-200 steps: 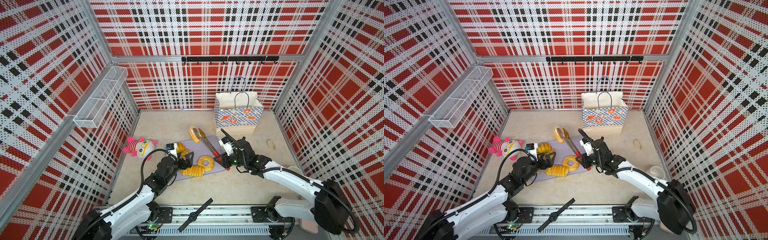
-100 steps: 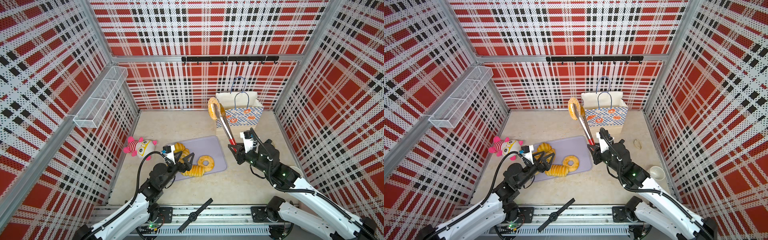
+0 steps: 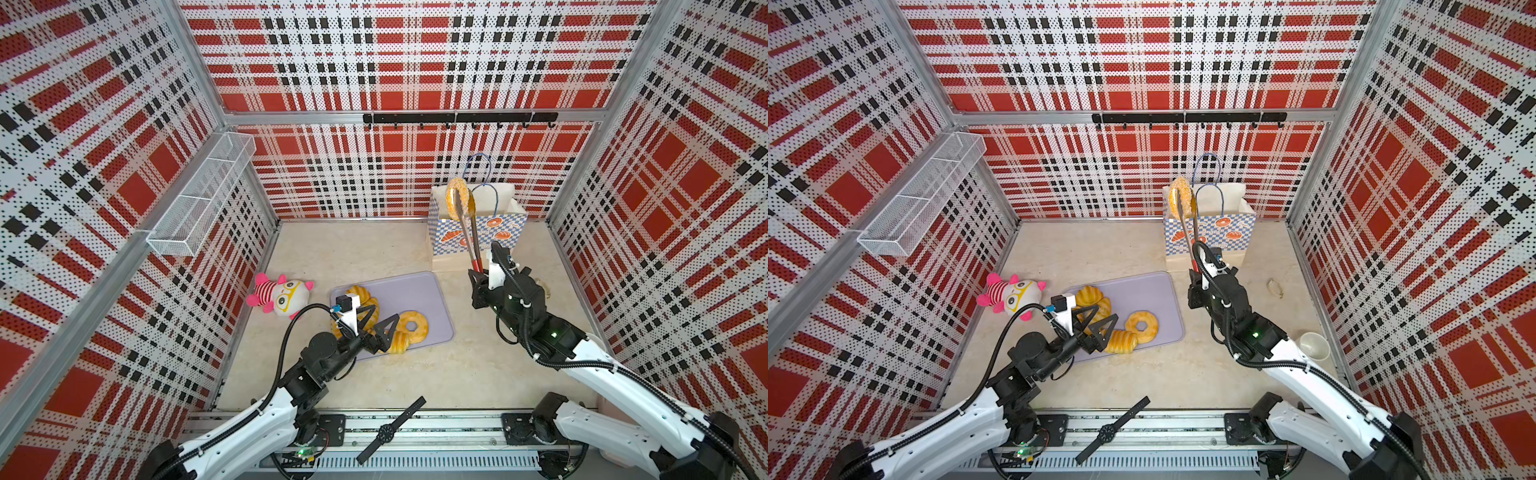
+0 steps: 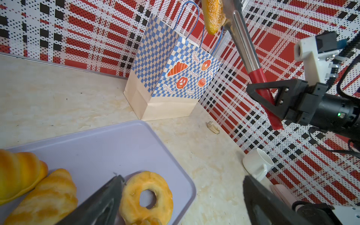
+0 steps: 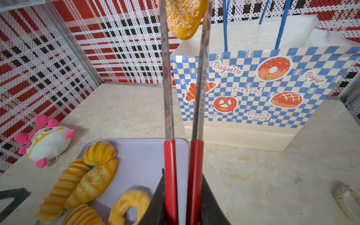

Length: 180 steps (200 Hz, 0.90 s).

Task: Place the fake bread into the paper bag
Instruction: 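Lower the bun into the bag and open the tongs with the right gripper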

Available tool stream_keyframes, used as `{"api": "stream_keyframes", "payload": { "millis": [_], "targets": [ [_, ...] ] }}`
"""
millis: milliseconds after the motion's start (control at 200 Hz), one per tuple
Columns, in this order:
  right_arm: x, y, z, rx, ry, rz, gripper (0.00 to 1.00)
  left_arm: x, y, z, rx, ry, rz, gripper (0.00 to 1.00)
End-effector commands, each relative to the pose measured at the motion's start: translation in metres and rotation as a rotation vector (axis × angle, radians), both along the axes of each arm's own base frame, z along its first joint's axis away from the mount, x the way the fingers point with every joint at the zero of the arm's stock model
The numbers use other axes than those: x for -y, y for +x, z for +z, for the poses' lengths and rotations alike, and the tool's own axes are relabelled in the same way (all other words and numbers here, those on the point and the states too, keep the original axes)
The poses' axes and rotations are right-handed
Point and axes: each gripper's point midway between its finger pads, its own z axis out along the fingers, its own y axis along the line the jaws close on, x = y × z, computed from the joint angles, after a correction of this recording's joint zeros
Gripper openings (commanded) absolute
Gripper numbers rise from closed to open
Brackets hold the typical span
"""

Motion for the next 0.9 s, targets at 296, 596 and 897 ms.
{"api": "stream_keyframes", "payload": {
  "millis": [296,596,897],
  "targets": [
    [-0.001,0.041,0.01,0.051,-0.081,-0.116,0.23,-0.001,-0.001,0.005,0.037,-0.001,0.008,0.98],
    [0.003,0.057,-0.009,0.01,-0.123,-0.137,0.25,-0.001,0.0,0.003,0.03,0.004,0.012,0.98],
    [0.001,0.065,-0.021,-0.016,-0.157,-0.142,0.29,-0.002,0.001,0.003,0.032,0.004,0.016,0.98]
  ]
}}
